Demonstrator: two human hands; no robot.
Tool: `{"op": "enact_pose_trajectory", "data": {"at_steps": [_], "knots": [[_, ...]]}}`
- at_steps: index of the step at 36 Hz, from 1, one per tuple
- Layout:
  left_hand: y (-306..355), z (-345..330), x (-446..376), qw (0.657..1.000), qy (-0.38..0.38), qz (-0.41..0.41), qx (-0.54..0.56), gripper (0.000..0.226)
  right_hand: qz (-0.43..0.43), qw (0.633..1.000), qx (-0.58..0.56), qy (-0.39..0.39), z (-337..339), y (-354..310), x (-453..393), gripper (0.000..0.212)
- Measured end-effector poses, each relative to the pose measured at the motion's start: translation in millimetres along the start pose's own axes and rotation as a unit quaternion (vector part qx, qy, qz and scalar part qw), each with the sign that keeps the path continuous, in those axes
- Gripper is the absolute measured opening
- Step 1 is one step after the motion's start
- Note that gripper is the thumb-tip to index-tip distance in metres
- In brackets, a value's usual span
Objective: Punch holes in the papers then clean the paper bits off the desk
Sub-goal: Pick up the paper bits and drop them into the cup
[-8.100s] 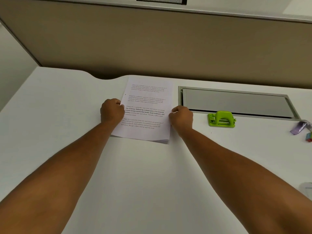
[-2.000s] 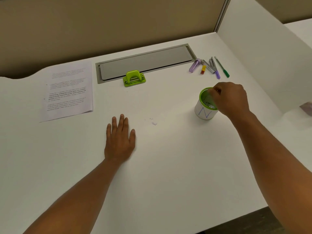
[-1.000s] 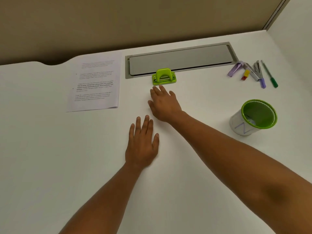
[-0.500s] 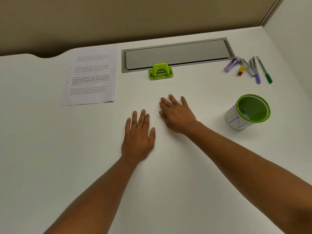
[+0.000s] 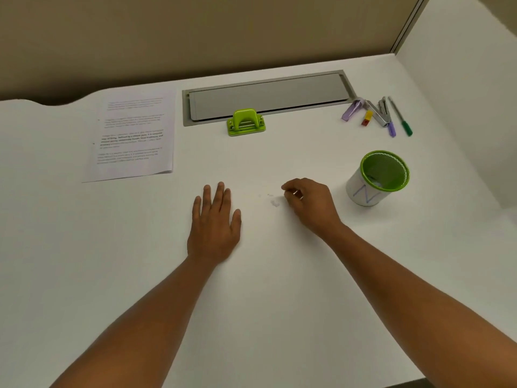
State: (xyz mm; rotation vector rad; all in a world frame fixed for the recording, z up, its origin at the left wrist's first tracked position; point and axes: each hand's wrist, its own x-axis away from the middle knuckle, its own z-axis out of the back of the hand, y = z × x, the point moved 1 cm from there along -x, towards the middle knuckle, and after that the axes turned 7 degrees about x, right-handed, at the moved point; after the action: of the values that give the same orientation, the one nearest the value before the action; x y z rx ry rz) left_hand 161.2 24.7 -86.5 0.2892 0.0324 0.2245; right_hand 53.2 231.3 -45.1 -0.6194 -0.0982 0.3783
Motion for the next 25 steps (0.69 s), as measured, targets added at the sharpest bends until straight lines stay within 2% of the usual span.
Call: {"op": "enact_pose_trajectory", "data": {"at_steps": [6,10,13,15,18,21,25], "knots": [[0,0,1,1.000,0.005,-0.002,-0.002,0.061,0.016,0.999,-0.043,-0.003,-3,-12,-1,0.019],[-1,0,1,1.000,0.004,-0.002,0.002,0.062,-0.048,0.992,-0.074,0.091,14,-3,-3,0.022],[-1,-1,0,1.000,0.008,-0.003,0.003,0.062,-0.071,0.987,-0.007,0.141,20,8,12,0.026],[-1,-1,0,1.000,0.008,-0.003,0.004,0.062,-0.064,0.990,0.091,0.090,11,13,26,0.036],[-1,-1,0,1.000,0.010,-0.004,0.007,0.062,-0.076,0.965,0.247,-0.038,-12,9,47,0.063],[-1,-1,0,1.000,0.006,-0.001,0.001,0.063,-0.084,0.953,0.273,-0.097,-31,-1,60,0.082],[-1,0,0,1.000,0.006,-0.002,-0.003,0.064,-0.070,0.954,0.270,-0.106,-47,-18,61,0.090]]}}
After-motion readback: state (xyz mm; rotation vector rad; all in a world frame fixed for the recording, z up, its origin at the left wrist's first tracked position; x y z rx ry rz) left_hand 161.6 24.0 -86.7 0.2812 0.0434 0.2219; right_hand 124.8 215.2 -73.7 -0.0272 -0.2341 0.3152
